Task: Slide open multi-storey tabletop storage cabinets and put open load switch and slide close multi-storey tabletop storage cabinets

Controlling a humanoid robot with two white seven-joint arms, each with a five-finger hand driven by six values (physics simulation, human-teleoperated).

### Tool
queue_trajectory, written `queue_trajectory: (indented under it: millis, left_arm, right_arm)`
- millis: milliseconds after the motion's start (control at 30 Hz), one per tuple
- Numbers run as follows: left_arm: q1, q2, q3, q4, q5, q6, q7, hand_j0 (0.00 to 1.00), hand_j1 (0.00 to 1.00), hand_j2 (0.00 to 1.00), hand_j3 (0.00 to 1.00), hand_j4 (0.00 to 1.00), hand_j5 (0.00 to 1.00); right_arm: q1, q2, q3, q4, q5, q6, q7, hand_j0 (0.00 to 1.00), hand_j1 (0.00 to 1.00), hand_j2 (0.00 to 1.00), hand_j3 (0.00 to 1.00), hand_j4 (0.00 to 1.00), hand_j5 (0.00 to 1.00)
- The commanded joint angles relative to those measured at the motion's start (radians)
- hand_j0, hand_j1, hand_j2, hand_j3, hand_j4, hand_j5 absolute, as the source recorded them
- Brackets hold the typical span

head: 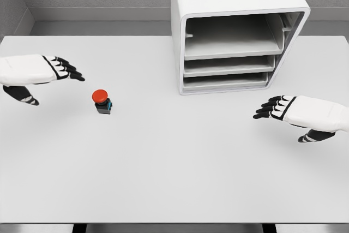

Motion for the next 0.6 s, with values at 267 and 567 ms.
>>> queue_trajectory:
  millis: [267,567]
  left_arm:
    - [-0.024,-0.174,-0.001,0.048,-0.019,0.002,-0.086,1.0,1.0,1.0,1.0,1.0,1.0]
    - [-0.032,-0.332,-0.007,0.143,-0.074,0.002,-0.086,1.0,1.0,1.0,1.0,1.0,1.0]
  right_arm:
    - [-0.094,0.001,-0.011,0.0,-0.15,0.003,0.0,1.0,1.0,1.0,1.0,1.0,1.0]
    - [-0.179,0.006,0.009,0.0,-0.172,0.003,0.0,1.0,1.0,1.0,1.0,1.0,1.0]
